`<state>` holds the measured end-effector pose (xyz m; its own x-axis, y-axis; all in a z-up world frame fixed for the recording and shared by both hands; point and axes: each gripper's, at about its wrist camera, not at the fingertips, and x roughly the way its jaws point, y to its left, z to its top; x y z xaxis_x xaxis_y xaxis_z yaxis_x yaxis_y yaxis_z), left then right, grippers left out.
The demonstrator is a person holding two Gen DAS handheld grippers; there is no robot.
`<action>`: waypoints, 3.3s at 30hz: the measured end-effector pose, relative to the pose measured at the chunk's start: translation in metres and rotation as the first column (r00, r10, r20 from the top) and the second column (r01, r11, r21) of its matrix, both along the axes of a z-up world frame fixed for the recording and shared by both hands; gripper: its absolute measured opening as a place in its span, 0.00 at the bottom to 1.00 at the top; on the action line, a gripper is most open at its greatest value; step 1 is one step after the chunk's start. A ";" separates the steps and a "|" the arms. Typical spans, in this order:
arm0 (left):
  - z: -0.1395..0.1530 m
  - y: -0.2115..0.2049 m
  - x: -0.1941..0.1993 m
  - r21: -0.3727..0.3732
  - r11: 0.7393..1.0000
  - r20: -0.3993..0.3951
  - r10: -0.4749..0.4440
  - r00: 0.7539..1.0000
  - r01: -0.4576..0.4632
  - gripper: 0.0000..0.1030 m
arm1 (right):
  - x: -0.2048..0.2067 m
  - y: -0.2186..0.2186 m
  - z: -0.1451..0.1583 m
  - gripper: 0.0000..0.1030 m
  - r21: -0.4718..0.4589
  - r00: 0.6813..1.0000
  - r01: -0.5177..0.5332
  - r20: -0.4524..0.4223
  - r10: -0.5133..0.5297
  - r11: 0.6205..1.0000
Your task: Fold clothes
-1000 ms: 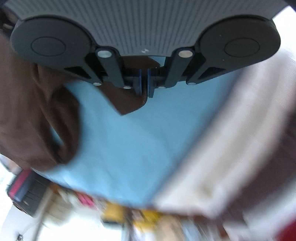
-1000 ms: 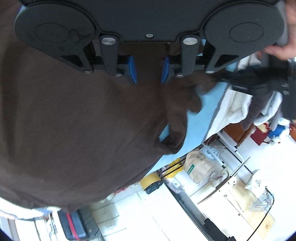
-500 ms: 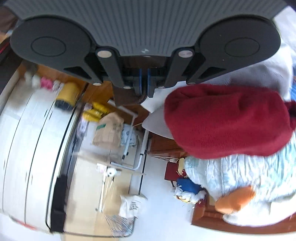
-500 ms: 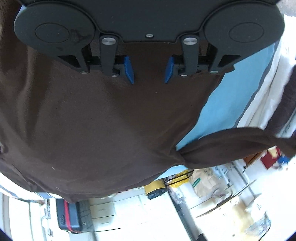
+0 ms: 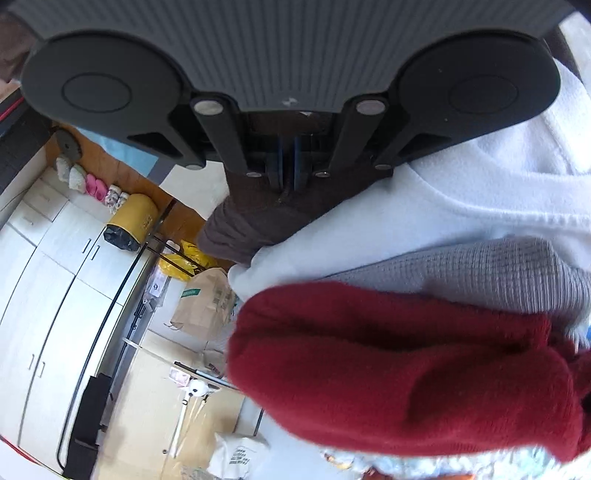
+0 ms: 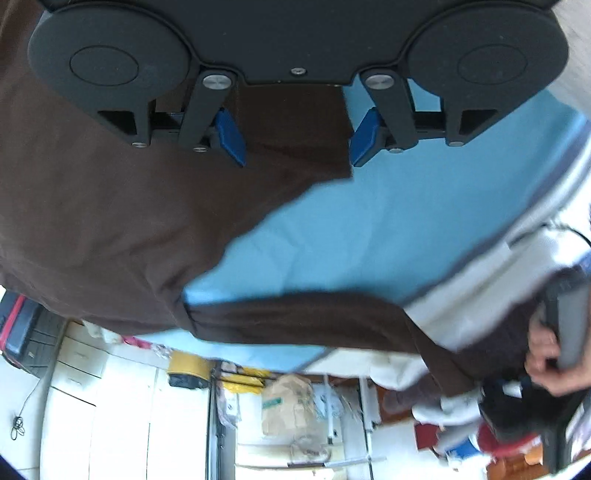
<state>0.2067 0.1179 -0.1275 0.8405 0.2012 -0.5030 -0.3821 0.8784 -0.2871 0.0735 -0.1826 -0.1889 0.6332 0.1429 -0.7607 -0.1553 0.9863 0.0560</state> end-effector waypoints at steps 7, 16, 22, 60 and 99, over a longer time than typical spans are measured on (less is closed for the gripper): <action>0.006 0.000 -0.007 -0.005 1.000 0.058 0.014 0.998 -0.014 0.05 | -0.040 -0.051 0.031 0.09 0.153 0.983 0.105 0.137 -0.126 0.983; 0.009 -0.006 -0.013 -0.024 1.000 0.073 0.005 0.997 -0.003 0.05 | -0.136 -0.141 0.062 0.08 -0.038 0.947 0.299 0.134 -0.292 0.953; 0.030 0.002 -0.039 -0.082 0.997 0.267 0.019 0.963 0.003 0.05 | -0.153 -0.156 0.059 0.08 0.099 0.942 0.299 0.131 -0.310 0.949; -0.028 -0.228 -0.112 -0.085 0.629 -0.439 -0.720 0.538 0.772 0.66 | -0.221 -0.217 0.030 0.57 0.347 0.826 0.550 -0.089 -0.557 0.760; -0.058 -0.260 -0.143 -0.017 0.567 -0.529 -0.704 0.474 0.824 0.08 | -0.243 -0.192 0.020 0.02 0.104 0.816 0.574 0.017 -0.578 0.812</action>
